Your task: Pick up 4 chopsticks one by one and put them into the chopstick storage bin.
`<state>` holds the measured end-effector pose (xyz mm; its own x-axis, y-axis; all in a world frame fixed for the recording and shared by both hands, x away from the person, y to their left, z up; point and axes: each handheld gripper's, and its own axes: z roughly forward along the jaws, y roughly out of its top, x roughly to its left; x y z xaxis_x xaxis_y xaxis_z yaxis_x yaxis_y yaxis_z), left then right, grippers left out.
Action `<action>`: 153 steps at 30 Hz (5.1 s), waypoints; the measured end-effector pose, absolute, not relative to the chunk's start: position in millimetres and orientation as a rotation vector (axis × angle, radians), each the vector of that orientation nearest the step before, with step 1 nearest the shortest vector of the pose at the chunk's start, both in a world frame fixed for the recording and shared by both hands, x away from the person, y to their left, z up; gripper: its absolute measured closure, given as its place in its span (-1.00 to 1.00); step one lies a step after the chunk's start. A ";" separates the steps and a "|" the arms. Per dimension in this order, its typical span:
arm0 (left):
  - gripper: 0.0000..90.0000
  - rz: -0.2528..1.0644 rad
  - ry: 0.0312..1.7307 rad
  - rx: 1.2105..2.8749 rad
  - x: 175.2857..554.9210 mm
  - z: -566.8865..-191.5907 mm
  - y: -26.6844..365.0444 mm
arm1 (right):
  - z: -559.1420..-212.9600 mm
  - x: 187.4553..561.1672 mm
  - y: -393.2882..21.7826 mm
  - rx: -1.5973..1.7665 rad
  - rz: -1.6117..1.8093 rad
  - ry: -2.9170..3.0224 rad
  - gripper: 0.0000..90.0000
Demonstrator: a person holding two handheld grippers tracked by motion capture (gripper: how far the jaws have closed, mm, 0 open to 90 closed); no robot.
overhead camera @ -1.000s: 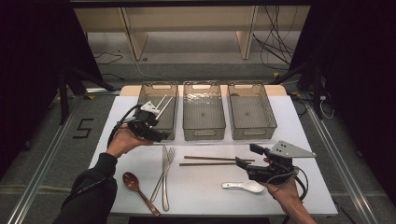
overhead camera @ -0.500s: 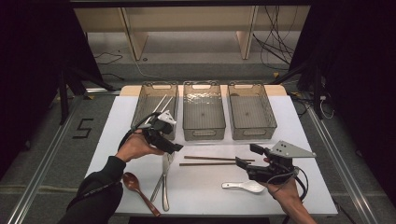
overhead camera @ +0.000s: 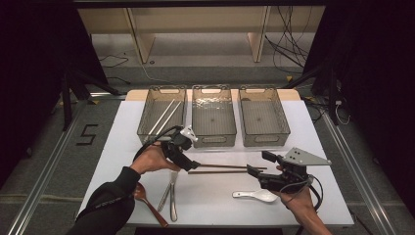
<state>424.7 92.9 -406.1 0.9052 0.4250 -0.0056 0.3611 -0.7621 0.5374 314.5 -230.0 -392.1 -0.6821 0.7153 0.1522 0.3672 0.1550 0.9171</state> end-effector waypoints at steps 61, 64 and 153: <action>0.76 0.060 0.350 2.841 421.3 -459.3 53.7 | -392.1 314.8 -229.4 1.034 1.535 2.125 -0.41; 0.80 0.073 0.319 2.851 419.0 -459.6 51.9 | -392.2 314.8 -229.4 1.034 1.533 2.127 -0.41; 0.85 0.372 0.987 2.137 479.9 -370.1 216.8 | -391.7 315.0 -229.7 1.036 1.536 2.124 -0.41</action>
<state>479.9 216.8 -370.1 0.6621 0.7481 -0.0434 0.5336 -0.4301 0.7282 315.0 -229.7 -391.7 -0.6848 0.7130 0.1509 0.3667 0.1582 0.9168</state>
